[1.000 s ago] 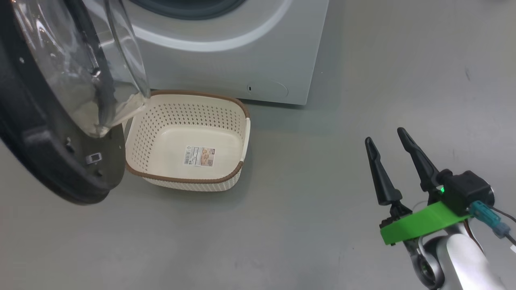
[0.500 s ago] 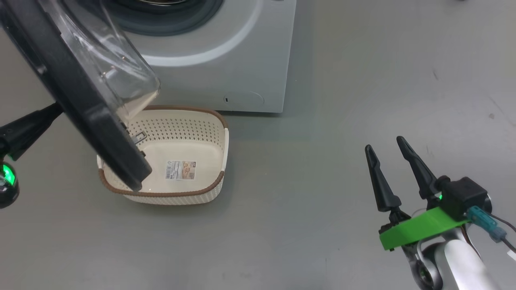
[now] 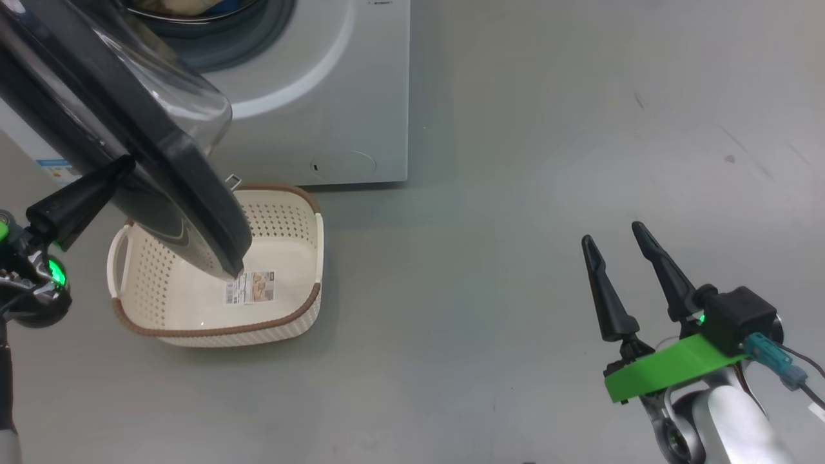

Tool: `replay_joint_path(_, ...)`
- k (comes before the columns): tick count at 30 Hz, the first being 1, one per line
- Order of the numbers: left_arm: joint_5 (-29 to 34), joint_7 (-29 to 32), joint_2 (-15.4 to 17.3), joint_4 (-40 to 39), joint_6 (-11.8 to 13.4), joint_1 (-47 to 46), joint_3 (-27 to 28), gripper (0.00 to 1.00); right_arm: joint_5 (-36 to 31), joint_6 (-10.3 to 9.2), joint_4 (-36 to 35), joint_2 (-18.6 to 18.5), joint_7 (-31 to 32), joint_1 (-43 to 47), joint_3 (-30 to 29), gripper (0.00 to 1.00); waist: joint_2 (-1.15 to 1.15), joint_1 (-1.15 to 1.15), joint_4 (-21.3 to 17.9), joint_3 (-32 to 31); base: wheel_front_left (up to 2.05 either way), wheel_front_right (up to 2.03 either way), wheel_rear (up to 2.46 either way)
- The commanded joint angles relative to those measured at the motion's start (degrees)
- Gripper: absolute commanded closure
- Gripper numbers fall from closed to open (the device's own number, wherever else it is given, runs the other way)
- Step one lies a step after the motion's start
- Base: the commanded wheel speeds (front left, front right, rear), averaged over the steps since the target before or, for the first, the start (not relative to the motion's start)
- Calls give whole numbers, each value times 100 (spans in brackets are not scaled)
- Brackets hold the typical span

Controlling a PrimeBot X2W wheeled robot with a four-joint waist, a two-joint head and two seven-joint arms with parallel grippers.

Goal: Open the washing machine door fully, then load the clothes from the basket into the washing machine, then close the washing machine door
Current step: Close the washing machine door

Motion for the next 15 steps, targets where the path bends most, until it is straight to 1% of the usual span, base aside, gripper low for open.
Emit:
replay_joint_path(1, 61, -55, 179, -162, -85, -146, 148, 100, 29, -16, -154, 40, -63, -117, 100, 0, 0, 0, -141, 18, 0, 0, 0)
replay_joint_path(8, 210, -350, 60, -53, -203, -195, 139, 100, 34, -16, -153, 68, -70, -108, 47, 0, 0, 0, -426, 59, 0, 0, 0)
replay_joint_path(15, 290, -562, -80, 35, -334, -206, 112, 100, 38, -16, -153, 96, -75, -78, 8, 0, 0, 0, -515, 60, 0, 0, 0)
